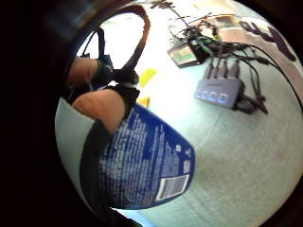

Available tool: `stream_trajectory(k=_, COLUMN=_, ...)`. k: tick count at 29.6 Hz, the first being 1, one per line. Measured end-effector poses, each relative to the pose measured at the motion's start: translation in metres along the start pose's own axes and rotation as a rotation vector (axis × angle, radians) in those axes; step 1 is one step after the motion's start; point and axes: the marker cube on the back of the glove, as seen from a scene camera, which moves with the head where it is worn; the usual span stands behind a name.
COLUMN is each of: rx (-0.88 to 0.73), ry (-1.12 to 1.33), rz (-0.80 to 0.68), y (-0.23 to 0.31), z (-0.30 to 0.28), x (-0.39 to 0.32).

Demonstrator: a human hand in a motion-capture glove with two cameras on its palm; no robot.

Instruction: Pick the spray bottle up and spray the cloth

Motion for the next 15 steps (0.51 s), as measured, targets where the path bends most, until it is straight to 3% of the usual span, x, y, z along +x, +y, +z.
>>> stream_trajectory(k=4, rx=-0.101, ry=0.012, rz=-0.043, y=-0.022, z=0.014, x=-0.016)
stream_trajectory(k=15, rx=-0.584, ry=0.146, rz=0.052, y=-0.074, z=0.048, x=-0.04)
